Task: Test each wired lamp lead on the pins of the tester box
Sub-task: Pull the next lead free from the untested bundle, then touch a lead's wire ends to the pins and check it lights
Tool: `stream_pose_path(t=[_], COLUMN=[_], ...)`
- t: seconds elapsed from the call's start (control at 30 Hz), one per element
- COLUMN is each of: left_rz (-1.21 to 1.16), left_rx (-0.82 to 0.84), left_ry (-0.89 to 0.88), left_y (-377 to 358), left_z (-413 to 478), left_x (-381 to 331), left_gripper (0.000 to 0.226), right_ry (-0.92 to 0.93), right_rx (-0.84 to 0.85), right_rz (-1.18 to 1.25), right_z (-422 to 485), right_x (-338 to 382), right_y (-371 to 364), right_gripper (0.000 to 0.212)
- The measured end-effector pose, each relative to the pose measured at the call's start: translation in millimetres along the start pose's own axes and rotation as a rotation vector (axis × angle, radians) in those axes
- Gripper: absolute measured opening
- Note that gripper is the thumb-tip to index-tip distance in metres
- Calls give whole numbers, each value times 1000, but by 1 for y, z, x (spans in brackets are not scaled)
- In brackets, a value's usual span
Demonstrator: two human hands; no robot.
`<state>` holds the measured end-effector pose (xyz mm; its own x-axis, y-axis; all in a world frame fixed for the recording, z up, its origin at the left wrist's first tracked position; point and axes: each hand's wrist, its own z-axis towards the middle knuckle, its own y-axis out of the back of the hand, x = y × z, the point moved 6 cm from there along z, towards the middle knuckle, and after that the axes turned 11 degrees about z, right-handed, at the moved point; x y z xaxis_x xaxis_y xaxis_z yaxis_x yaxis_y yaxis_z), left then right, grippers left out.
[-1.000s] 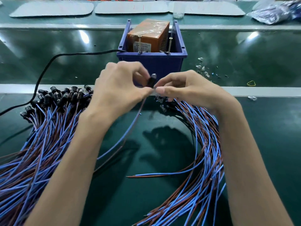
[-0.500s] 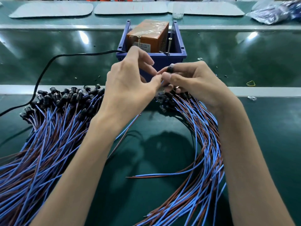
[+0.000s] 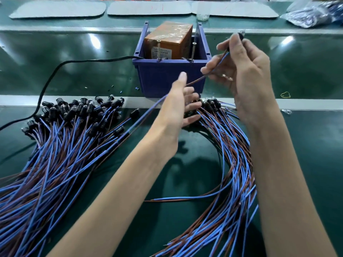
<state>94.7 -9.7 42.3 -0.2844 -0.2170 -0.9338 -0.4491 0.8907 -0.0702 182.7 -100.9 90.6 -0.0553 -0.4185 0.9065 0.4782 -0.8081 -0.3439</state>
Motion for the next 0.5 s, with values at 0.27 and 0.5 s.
stream_pose_path(t=[0.27,0.5], left_rz=[-195,-145], left_rx=[-235,-284], left_ry=[-121,-194], left_y=[27,34], left_z=[1,1], left_x=[-11,-16], left_gripper=[30,28], right_ry=[-14,-28], right_rx=[-116,-156], right_rz=[43,-22], right_z=[5,7], right_x=[-2,-4], right_y=[8,26], right_gripper=[32,24])
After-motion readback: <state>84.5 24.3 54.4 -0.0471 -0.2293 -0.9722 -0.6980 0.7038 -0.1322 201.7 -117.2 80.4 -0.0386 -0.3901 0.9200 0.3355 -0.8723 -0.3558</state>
